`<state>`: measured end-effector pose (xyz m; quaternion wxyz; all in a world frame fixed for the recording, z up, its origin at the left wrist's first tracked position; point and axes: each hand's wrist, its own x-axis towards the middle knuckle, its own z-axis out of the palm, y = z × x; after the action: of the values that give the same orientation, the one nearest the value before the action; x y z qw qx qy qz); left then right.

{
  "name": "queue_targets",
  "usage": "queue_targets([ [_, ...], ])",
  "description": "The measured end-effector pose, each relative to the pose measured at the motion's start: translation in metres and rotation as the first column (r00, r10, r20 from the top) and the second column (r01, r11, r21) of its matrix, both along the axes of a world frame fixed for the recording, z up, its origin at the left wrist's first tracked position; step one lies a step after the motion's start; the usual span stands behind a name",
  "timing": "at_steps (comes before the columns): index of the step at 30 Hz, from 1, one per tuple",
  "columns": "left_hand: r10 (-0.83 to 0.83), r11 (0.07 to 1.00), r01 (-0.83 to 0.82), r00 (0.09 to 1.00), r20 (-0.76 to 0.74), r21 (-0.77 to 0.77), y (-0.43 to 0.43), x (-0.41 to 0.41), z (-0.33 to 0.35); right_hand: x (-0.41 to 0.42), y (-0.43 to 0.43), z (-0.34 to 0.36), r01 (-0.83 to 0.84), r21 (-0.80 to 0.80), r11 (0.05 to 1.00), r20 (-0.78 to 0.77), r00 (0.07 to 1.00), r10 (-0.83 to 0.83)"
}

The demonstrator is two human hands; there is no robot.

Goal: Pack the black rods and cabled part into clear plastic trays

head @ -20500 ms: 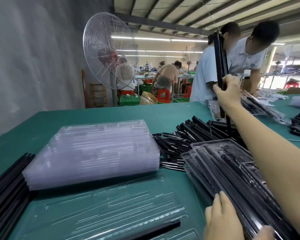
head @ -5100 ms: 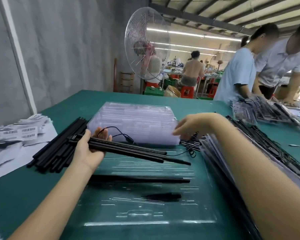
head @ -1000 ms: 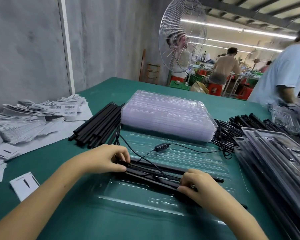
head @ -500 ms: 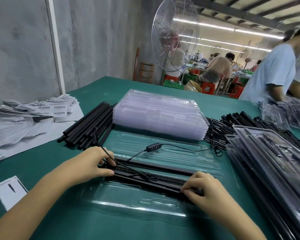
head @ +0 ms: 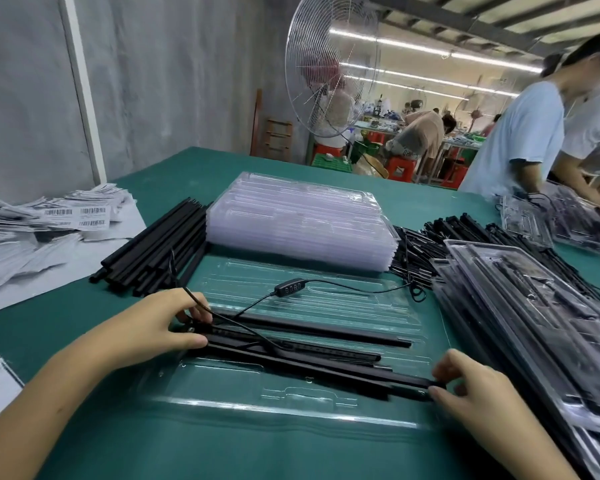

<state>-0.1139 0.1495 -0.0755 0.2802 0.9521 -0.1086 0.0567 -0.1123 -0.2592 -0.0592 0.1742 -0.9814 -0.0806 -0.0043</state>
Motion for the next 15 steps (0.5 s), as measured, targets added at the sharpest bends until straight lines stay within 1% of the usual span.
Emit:
queue_targets([
  [3, -0.048, 0.999, 0.049, 0.999, 0.006, -0.007, 0.001, 0.001, -0.003, 0.005, 0.003, -0.002, -0.018, 0.052, 0.999, 0.029, 0.999, 0.017],
  [7, -0.073, 0.997, 0.073, 0.997, 0.01, -0.01, 0.005, 0.003, -0.007, 0.025, 0.023, 0.001, -0.004, 0.007, 1.0, 0.038, 0.999, 0.004],
  [8, -0.073, 0.997, 0.073, 0.997, 0.002, -0.011, 0.006, 0.003, -0.008, 0.032, 0.03, 0.002, -0.022, -0.002, 1.0, 0.031, 0.999, 0.022],
  [11, -0.085, 0.996, 0.086, 0.996, 0.005, -0.026, 0.006, 0.003, -0.011, 0.051, 0.05, 0.006, -0.113, -0.033, 0.993, -0.066, 0.992, 0.111],
  [15, -0.087, 0.995, 0.089, 0.996, 0.031, -0.053, 0.005, 0.004, -0.011, 0.062, 0.055, 0.011, -0.238, -0.087, 0.967, -0.086, 0.969, 0.23],
])
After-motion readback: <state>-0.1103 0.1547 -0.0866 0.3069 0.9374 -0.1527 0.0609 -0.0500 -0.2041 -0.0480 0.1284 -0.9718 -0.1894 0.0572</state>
